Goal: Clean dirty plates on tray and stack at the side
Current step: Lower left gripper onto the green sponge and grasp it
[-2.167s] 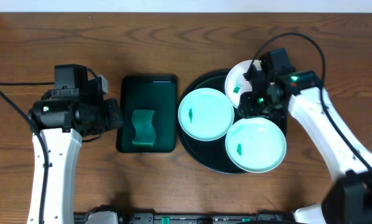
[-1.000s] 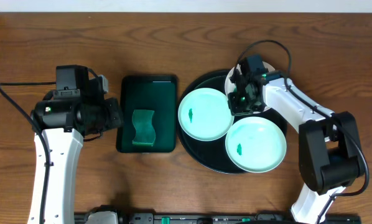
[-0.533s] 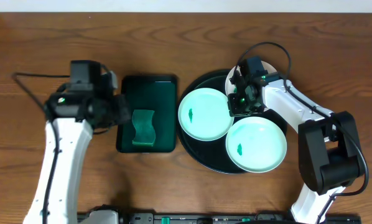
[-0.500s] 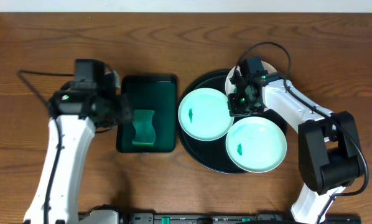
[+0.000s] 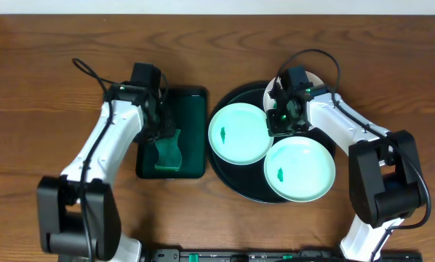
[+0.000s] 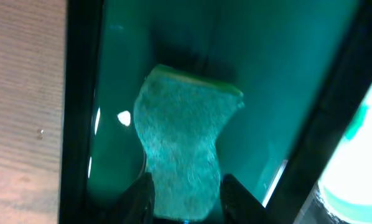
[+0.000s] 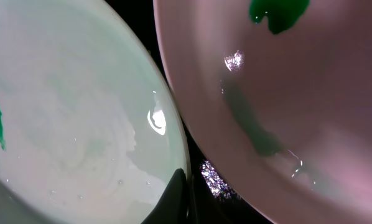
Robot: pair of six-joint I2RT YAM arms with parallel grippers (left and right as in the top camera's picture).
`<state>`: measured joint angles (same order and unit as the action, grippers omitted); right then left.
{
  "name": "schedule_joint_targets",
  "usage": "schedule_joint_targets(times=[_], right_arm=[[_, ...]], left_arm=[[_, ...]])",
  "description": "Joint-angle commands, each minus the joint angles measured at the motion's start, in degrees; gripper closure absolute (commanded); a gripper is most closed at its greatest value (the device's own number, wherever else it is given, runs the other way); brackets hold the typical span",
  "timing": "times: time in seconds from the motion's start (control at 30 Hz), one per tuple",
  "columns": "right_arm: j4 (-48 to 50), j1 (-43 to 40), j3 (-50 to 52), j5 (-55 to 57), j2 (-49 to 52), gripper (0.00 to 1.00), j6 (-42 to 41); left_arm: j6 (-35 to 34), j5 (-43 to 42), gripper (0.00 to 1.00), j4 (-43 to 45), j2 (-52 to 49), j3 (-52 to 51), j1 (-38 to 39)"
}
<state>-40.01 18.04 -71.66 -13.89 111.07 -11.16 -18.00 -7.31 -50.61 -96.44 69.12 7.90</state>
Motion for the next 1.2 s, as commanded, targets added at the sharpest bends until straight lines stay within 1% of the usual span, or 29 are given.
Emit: schedule_joint_targets(times=[0.0,0.13,0.43,0.73,0.9,1.03,1.1,1.13,1.17], right_arm=[[0.0,0.44,0.33,0.33,0.59,0.99,-0.61],[-0.02,0.44,0.33,0.33,0.59,0.98,-0.61],[-0.04,0.44,0.33,0.33,0.61,0.98,-0.61],[-0.07,0.44,0.35,0.33,0.59,0.98,-0.61],[-0.07,0.44,0.33,0.33,0.61,0.98,-0.61],[-0.07,0.44,0.33,0.33,0.61,0.98,-0.61],[-0.07,0.44,0.33,0.33,0.61,0.98,-0.61],[-0.07,0.44,0.33,0.33,0.59,0.98,-0.61],[-0.07,0.44,0.33,0.33,0.59,0.98,-0.61]], left_arm=[[0.76,0.92,0.64,0.5,-2.58,-0.57,0.31],[3.17,0.72,0.64,0.57,-4.55,-0.57,0.9],[3.08,0.74,0.63,0.66,-7.54,-0.68,1.68],[2.86,0.74,0.63,0.72,-8.04,-0.85,1.68],[2.08,0.74,0.62,3.52,-8.04,-3.48,1.66],[0.9,0.74,0.6,8.55,-8.04,-7.15,1.68],[-0.15,0.74,0.63,10.54,-8.04,-8.74,1.66],[-0.15,0.74,0.7,11.1,-8.04,-9.25,1.66],[-0.13,0.74,0.73,11.08,-8.04,-9.27,1.66]])
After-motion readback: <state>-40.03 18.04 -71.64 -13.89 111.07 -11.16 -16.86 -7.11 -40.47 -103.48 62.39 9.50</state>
